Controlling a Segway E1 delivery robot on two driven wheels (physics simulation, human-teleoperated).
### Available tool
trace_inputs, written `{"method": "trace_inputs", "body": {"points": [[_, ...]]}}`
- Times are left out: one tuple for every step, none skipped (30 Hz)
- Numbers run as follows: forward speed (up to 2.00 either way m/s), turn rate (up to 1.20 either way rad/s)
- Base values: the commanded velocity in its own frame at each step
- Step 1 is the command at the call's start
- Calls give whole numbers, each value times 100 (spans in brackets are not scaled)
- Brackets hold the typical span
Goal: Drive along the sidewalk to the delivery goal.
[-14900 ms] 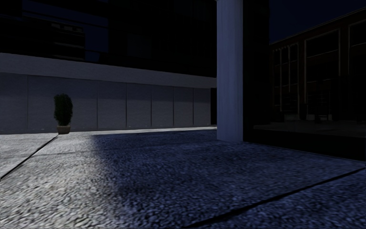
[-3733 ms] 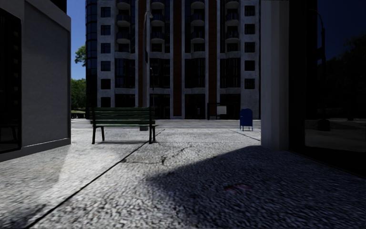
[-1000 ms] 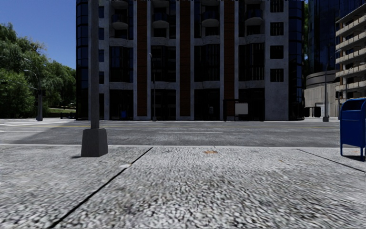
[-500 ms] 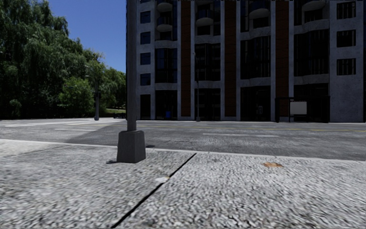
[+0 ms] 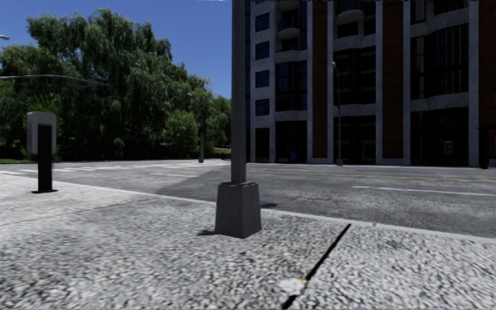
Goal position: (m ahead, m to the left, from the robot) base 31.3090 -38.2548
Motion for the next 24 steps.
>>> {"method": "trace_inputs", "body": {"points": [[141, 67], [141, 67], [141, 67], [141, 67], [141, 67], [141, 67], [141, 67], [141, 67], [141, 67], [141, 67], [141, 67], [141, 67], [142, 67], [142, 67], [142, 67], [142, 67], [143, 67], [143, 67], [143, 67], [143, 67], [143, 67], [143, 67], [143, 67], [143, 67]]}}
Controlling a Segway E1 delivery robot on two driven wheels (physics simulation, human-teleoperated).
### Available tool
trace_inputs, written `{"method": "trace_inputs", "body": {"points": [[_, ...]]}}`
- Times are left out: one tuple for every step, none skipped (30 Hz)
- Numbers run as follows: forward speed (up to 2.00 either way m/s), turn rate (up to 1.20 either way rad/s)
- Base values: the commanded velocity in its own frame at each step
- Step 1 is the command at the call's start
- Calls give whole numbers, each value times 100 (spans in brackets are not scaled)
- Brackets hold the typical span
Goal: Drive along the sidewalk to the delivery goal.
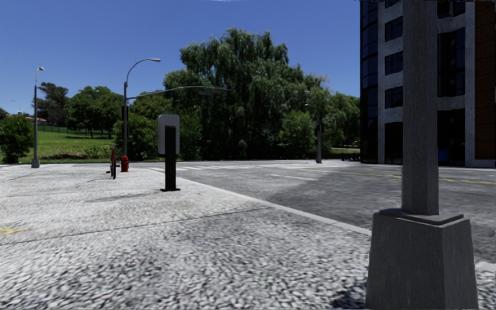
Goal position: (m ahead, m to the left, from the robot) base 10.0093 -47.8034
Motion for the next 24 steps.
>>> {"method": "trace_inputs", "body": {"points": [[143, 67], [143, 67], [144, 67], [144, 67], [144, 67], [144, 67], [144, 67], [144, 67], [144, 67], [145, 67], [145, 67], [145, 67], [145, 67], [145, 67], [145, 67], [145, 67], [145, 67], [145, 67], [145, 67], [145, 67], [145, 67], [145, 67], [145, 67], [145, 67]]}}
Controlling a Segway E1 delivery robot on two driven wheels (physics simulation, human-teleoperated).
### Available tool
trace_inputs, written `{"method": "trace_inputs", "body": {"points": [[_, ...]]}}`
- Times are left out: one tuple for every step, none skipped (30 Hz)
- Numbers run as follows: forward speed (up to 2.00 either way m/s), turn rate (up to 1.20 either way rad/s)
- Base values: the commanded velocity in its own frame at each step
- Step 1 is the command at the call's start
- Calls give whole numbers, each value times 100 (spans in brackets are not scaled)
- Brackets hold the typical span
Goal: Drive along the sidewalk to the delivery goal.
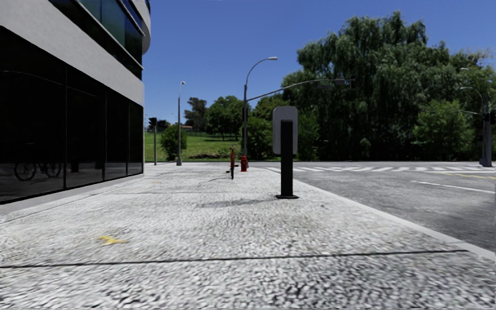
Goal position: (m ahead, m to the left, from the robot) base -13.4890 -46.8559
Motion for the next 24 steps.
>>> {"method": "trace_inputs", "body": {"points": [[145, 67], [145, 67], [200, 67], [200, 67], [200, 63], [200, 0], [200, 0], [200, 0], [200, 0], [200, 0], [200, 0], [200, 0], [200, 0], [200, 0], [200, 0], [200, 0], [200, 0], [200, 0], [200, 0], [200, 0], [200, 0], [200, 0], [200, 0], [200, 0]]}}
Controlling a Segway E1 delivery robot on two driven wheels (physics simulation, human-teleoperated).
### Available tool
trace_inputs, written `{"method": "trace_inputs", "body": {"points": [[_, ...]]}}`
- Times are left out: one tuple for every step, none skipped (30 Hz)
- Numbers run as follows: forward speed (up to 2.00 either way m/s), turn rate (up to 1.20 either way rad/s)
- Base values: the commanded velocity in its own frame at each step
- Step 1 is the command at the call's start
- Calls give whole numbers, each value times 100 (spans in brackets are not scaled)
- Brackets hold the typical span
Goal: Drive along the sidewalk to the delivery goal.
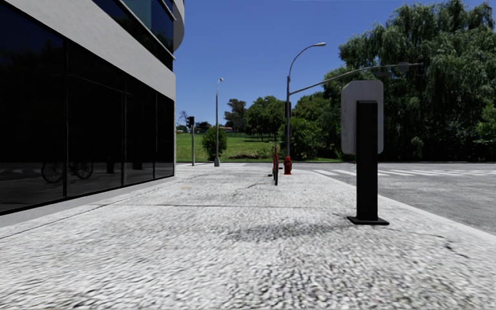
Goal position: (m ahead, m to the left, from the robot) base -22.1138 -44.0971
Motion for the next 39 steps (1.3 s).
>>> {"method": "trace_inputs", "body": {"points": [[200, 0], [200, 0], [200, 0], [200, 0], [200, 0], [200, 0], [200, 0], [200, 8], [200, 15], [200, 15], [200, 21], [200, 24], [200, 26], [200, 28], [200, 28], [200, 29], [200, 29], [200, 29], [200, 29], [200, 29], [200, 29], [200, 29], [200, 29], [200, 29], [200, 29], [200, 29], [200, 29], [200, 29], [200, 29], [200, 29], [200, 29], [200, 29], [200, 16], [200, 4], [200, 4], [200, 0], [200, 0], [200, 0], [200, 0]]}}
